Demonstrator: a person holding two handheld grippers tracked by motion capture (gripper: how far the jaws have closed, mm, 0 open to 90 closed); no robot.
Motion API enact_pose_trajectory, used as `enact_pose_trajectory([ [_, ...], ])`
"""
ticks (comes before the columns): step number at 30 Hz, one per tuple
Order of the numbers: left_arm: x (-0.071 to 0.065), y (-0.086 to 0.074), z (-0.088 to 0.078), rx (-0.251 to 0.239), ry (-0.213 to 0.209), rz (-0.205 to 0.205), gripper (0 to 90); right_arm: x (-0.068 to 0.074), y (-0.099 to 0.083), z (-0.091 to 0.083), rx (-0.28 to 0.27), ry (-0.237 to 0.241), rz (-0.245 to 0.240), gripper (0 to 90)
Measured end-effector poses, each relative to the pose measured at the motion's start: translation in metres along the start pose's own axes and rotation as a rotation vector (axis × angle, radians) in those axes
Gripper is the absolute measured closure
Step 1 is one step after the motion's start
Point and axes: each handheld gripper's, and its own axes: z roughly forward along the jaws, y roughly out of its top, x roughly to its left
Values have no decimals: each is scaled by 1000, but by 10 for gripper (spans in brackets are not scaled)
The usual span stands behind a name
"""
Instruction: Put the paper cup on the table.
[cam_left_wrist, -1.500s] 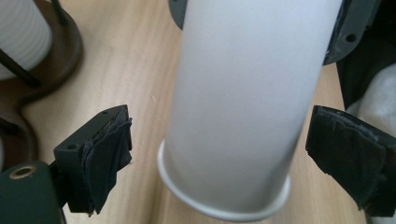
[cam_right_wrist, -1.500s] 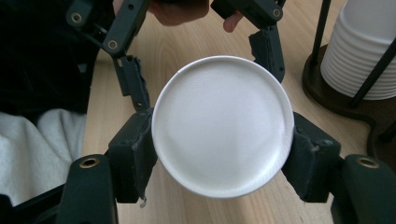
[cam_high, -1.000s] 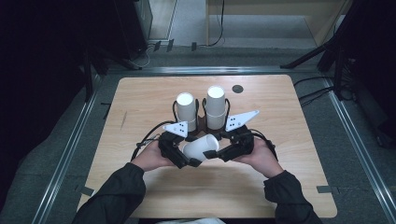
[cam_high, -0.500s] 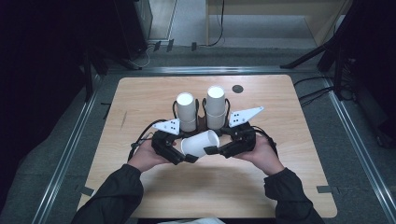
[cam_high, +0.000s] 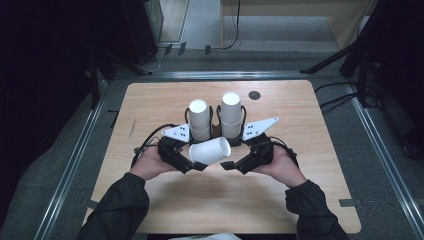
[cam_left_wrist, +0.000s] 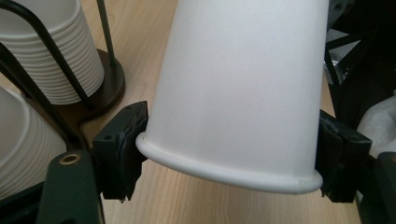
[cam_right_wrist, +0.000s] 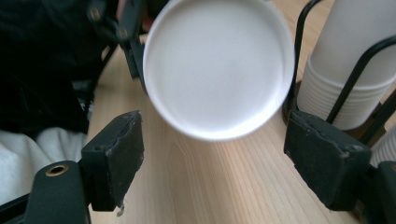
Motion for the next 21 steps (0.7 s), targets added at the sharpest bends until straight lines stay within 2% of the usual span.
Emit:
enact_pose_trajectory([
  [2, 1, 2, -2, 16, 1, 5, 234, 0, -2, 2, 15, -2, -2, 213],
  [3, 3, 4, -3, 32, -16, 2, 235, 0, -5, 3, 29, -1, 0, 213],
  [4, 3, 4, -3, 32, -16, 2, 235, 0, -5, 3, 29, -1, 0, 213],
  [6, 4, 5, -1, 75, -16, 18, 235, 1, -6, 4, 39, -7, 2, 214],
  [7, 5, 6, 2, 118, -16, 32, 235, 2, -8, 5, 47, -19, -3, 216],
  [8, 5, 6, 5, 134, -24, 32, 235, 2, -9, 5, 52, -22, -5, 218],
  [10, 5, 6, 7, 143, -26, 39, 235, 3, -10, 5, 57, -27, -8, 220],
  [14, 6, 11, 21, 216, -47, 66, 235, 4, -14, 4, 71, -47, -13, 225],
  [16, 6, 11, 23, 224, -51, 68, 235, 4, -16, 4, 75, -49, -12, 228],
  [21, 5, 11, 35, 290, -59, 90, 235, 5, -19, 6, 84, -49, -7, 230],
])
